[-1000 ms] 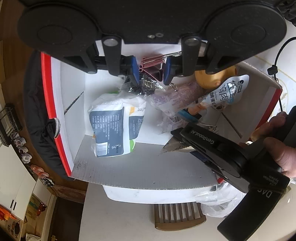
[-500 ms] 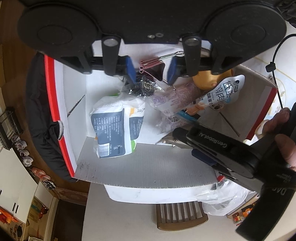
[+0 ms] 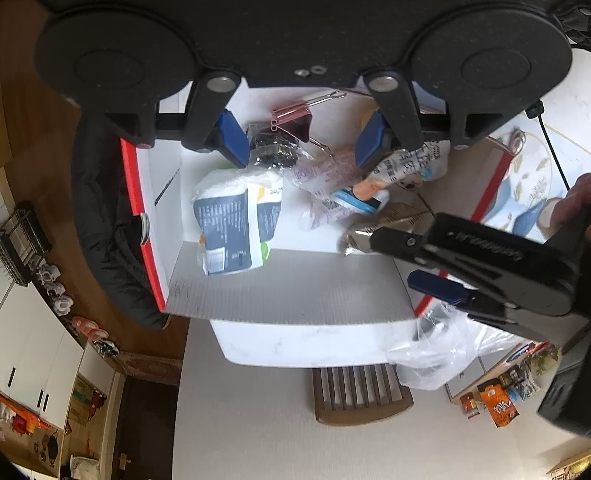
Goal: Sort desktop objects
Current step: 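Open both tools to drop the packet and clip into the shoebox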
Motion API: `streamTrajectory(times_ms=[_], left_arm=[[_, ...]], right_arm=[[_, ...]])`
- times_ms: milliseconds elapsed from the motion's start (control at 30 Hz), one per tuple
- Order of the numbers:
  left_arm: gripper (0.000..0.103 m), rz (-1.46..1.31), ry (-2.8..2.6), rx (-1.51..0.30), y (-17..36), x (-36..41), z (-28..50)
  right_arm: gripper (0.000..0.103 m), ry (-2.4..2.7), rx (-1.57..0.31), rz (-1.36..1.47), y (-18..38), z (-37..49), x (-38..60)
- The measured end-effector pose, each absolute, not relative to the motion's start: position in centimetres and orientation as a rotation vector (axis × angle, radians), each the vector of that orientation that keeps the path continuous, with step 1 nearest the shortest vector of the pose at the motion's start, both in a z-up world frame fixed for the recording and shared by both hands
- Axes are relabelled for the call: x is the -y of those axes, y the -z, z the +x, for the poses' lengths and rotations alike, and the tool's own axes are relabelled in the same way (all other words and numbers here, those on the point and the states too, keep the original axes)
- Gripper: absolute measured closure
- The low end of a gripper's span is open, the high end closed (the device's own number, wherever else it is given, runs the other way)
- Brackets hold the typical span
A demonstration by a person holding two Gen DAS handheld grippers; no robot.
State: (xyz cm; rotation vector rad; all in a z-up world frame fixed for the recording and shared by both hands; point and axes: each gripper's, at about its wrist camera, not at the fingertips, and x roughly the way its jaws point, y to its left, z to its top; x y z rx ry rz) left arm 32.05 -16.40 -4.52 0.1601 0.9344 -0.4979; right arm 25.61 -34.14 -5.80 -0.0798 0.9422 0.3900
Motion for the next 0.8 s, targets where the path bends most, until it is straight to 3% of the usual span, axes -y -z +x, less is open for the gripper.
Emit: streamTrajectory(times_ms=[800], left_arm=[[0.037,0.110,0.541,-0.854,1.1,11.7,24.0]], right_arm=[[0.039,-0.341,-0.852,-0.066,2.8,21.7,32.0]])
